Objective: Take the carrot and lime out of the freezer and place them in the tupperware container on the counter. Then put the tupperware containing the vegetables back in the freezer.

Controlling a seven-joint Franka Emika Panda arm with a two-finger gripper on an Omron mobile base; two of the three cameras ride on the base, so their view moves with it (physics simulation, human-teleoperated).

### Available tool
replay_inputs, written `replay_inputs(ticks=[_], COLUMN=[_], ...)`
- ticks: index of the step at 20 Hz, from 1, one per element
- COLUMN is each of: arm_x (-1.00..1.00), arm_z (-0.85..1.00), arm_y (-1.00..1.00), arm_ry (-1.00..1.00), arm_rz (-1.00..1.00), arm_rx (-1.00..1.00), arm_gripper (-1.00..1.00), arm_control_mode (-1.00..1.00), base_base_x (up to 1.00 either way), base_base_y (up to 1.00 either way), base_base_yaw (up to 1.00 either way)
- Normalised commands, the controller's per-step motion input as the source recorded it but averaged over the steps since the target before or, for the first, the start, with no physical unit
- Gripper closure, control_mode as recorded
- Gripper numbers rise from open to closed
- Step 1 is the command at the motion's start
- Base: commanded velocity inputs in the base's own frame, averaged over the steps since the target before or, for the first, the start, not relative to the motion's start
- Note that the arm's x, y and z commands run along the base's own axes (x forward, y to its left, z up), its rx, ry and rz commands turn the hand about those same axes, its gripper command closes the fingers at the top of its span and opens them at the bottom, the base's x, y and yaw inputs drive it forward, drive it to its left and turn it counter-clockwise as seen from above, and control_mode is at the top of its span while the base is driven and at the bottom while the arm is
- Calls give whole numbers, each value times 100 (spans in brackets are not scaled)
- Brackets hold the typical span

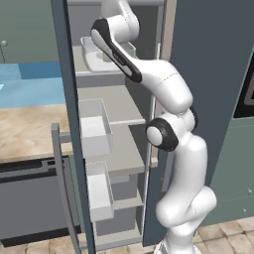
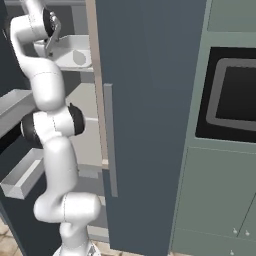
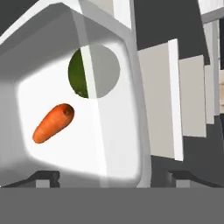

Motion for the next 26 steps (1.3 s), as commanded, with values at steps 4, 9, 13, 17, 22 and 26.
replay_inputs(ticks=[4,9,13,17,22,26], arm_x=[-90,-100,-100,-100,-100,-100], arm_z=[0,0,-1,-8,-26,-43], arm_y=[-6,-17,-41,-55,-59,-45], arm_ry=[-23,-22,-6,0,0,0], arm_rz=[2,3,1,0,0,0], arm_rx=[-2,0,0,0,0,0], arm_gripper=[-100,-100,-100,-100,-100,-100], arm_control_mode=[-100,-100,-100,-100,-100,-100], base_base_x=[0,0,0,0,0,0], base_base_y=[0,0,0,0,0,0], base_base_yaw=[0,0,0,0,0,0])
